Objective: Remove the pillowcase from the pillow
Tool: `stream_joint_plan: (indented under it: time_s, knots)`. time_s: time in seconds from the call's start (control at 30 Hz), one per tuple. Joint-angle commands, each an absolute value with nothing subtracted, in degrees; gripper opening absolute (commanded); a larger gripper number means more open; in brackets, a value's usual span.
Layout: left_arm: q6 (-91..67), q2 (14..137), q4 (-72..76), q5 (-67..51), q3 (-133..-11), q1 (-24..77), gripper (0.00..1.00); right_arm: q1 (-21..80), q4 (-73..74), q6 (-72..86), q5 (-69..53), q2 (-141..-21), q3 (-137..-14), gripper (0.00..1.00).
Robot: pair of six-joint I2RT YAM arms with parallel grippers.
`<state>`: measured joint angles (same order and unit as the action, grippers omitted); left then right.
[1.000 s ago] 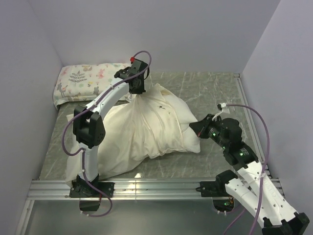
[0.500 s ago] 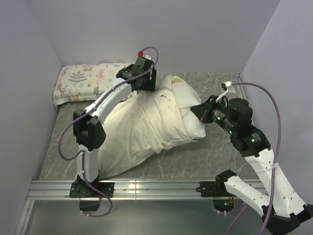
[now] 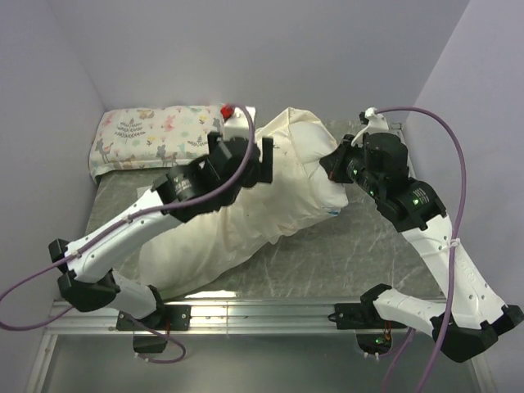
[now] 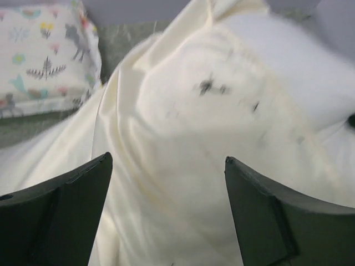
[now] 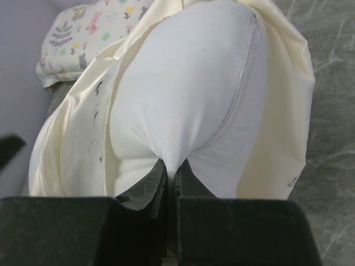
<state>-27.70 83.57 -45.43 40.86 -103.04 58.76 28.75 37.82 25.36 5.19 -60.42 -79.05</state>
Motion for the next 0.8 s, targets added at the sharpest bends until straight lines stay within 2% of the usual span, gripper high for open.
stream_joint_plan:
  time_s: [0.0,0.23,0.33,0.37,0.43,0.53,0.6,0.63,0.7,0.73,0.77]
  knots:
    - [-39.79,80.52,-50.44,50.09,-92.48,63.79,0.88,28.83,32.43,23.47,9.93,-60.03,-84.98,0.00]
    - [-52.99,74.10,-55.73,51.33,-78.32,67.24,0.89,28.65,34.36,22.32,10.63,-60.56,-88.24,0.00]
    - [-57.29,72.69,-58.61,51.85,-75.15,67.24,0.84,28.83,35.33,21.97,10.72,-60.64,-89.38,0.00]
    - [-58.26,72.69,-60.02,52.29,-74.89,67.24,0.78,28.74,35.42,21.89,10.90,-60.47,-89.65,0.00]
    - [-62.02,73.03,-66.14,53.70,-75.58,67.32,0.73,28.74,35.68,21.62,11.34,-60.21,-89.91,0.00]
    - [-62.51,73.04,-66.91,51.95,-74.63,68.11,0.81,28.83,35.95,21.36,11.78,-59.94,-90.26,0.00]
    - [-59.17,72.34,-62.60,49.06,-72.52,68.12,0.81,28.65,35.77,21.36,11.87,-59.85,-90.18,0.00]
    - [-57.15,71.46,-60.75,47.04,-71.47,68.12,0.77,28.65,35.60,21.44,11.78,-59.85,-90.18,0.00]
    - [-58.61,71.19,-62.47,47.89,-70.40,68.03,0.54,28.65,35.77,21.36,12.21,-59.76,-90.35,0.00]
    - [-62.71,71.45,-65.19,51.03,-70.84,67.94,0.40,28.65,35.95,21.18,12.74,-59.68,-90.53,0.00]
    - [-65.36,71.46,-72.87,52.54,-72.49,67.68,0.15,28.57,36.21,21.01,13.27,-59.68,-91.22,0.00]
